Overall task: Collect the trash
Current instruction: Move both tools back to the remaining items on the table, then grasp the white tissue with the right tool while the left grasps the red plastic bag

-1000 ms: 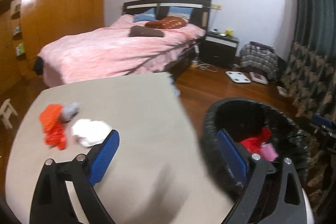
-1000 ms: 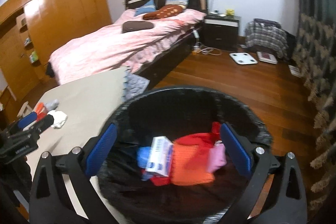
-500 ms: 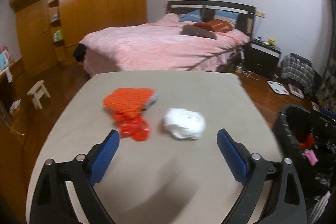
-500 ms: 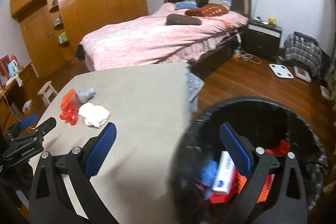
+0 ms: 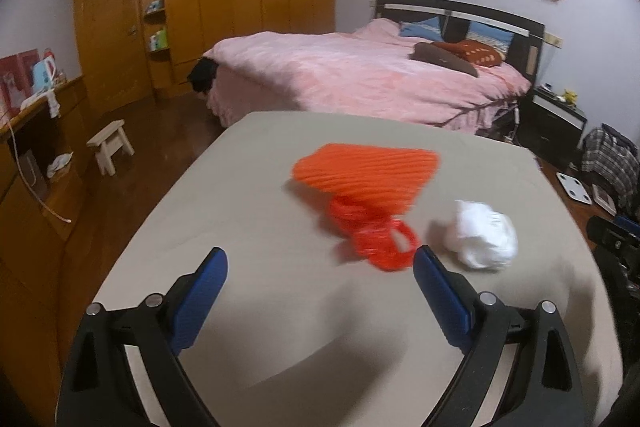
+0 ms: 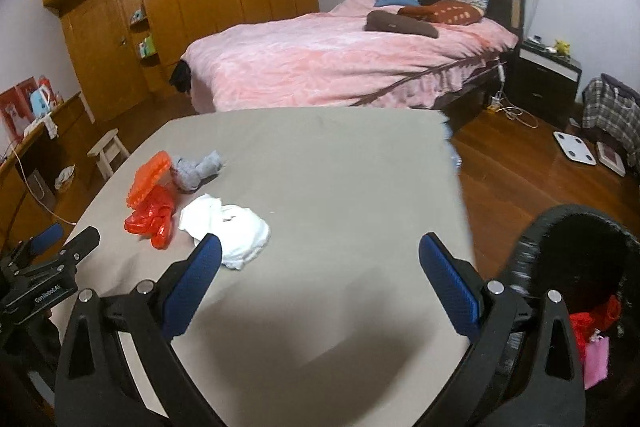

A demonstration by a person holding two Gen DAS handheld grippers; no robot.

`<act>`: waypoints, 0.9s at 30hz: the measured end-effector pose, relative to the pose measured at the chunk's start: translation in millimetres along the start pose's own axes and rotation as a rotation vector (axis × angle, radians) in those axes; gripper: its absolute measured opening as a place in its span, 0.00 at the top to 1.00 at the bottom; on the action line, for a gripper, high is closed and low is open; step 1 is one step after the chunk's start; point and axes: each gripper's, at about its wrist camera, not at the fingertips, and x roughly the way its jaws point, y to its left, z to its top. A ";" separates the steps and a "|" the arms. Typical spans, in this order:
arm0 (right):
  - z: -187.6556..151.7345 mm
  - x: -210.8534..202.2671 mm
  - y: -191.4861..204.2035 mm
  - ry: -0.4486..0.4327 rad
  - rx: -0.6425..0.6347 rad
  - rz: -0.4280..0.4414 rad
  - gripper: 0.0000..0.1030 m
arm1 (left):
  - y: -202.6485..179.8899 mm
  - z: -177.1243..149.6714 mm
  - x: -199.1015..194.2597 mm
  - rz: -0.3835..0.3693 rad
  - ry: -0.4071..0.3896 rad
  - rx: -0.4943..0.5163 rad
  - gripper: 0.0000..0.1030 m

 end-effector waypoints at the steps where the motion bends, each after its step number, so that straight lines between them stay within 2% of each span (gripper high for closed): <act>1: 0.0 3.6 2.9 0.003 -0.003 0.004 0.07 | 2.3 -1.6 2.2 0.004 0.000 -0.002 0.10; 11: 2.7 58.3 50.7 0.079 -0.048 0.051 0.07 | 24.2 -6.4 24.9 0.017 0.035 0.010 0.11; 24: 1.0 97.7 67.8 0.169 -0.043 0.091 0.07 | 34.3 -11.5 37.4 0.010 0.079 -0.016 0.11; 26: -1.1 100.0 70.5 0.181 -0.050 0.107 0.12 | 34.2 -11.4 39.0 0.010 0.085 -0.017 0.11; 27: -1.5 101.1 70.7 0.186 -0.051 0.115 0.21 | 34.5 -11.6 39.5 0.011 0.087 -0.018 0.11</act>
